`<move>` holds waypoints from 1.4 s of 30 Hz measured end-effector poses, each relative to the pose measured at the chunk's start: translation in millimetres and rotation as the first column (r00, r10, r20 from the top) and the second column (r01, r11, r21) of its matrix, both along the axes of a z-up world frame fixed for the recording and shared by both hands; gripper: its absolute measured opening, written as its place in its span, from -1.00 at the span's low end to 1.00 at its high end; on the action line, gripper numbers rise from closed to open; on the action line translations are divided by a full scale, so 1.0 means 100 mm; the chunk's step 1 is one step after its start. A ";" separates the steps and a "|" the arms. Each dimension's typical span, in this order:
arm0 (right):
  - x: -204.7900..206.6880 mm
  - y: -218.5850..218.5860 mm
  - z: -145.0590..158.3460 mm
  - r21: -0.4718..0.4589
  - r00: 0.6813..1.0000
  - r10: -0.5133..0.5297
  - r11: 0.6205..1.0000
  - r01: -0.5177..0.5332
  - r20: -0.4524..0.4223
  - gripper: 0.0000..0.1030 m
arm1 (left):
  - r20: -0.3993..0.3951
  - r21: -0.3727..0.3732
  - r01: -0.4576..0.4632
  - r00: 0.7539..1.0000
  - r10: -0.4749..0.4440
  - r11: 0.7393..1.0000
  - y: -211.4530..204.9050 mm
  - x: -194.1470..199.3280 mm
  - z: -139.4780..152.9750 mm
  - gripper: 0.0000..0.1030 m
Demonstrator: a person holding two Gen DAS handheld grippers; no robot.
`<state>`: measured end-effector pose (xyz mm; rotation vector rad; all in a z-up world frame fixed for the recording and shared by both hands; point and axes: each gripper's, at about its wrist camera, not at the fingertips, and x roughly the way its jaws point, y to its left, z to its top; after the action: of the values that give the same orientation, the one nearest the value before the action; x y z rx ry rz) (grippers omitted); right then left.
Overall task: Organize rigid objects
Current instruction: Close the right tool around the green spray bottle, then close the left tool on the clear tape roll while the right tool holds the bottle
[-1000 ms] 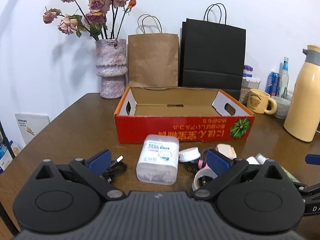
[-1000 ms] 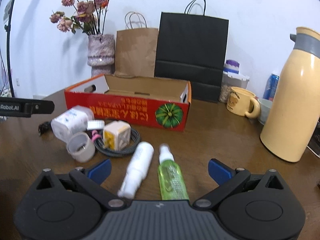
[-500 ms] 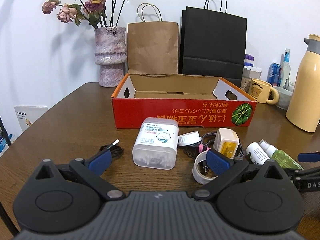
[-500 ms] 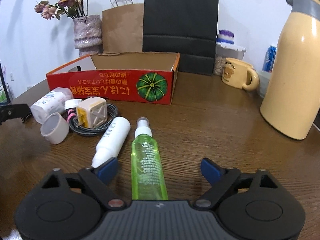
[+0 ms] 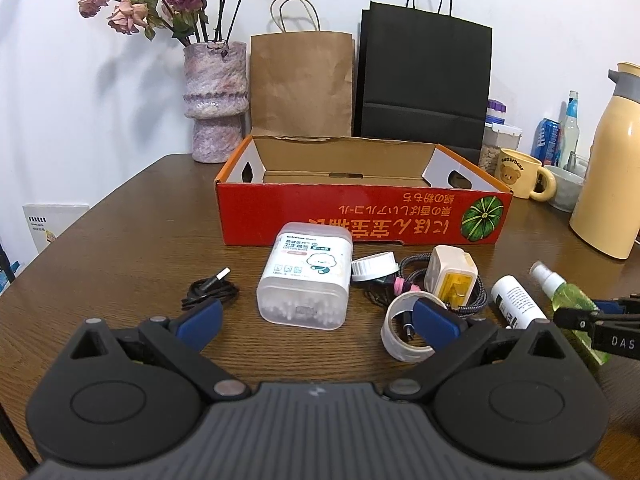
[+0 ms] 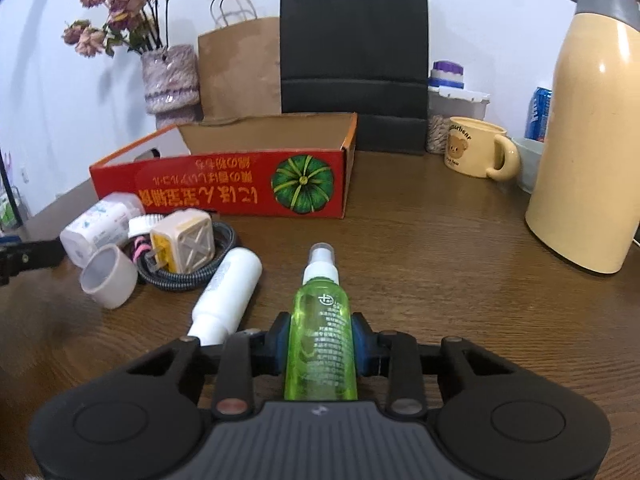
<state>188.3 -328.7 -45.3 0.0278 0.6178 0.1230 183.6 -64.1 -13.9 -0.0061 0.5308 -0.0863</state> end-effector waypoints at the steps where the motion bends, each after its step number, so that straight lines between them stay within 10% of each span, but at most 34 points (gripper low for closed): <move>1: -0.01 0.00 0.01 0.003 1.000 -0.004 1.000 0.003 0.012 -0.41 | 0.000 0.001 0.000 1.000 0.000 1.000 0.00 0.00 0.00 1.00; 26: -0.16 0.15 0.11 -0.008 0.990 -0.018 1.000 0.019 0.143 -0.41 | -0.051 0.027 0.068 0.996 -0.067 0.997 -0.46 0.17 -0.16 0.98; 35: -0.17 0.18 0.12 -0.014 0.989 -0.011 1.000 0.013 0.149 -0.41 | -0.083 -0.028 0.115 0.990 -0.117 0.993 -0.44 0.20 -0.19 -0.14; 42: -0.18 0.18 0.13 -0.017 0.988 -0.012 1.000 0.015 0.152 -0.41 | -0.053 -0.043 0.136 0.989 -0.138 0.990 -0.42 0.13 -0.16 -0.15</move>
<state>170.1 -311.0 -32.7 0.0049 0.4660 0.1056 197.1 -106.2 -30.2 -0.0105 0.5855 -0.2315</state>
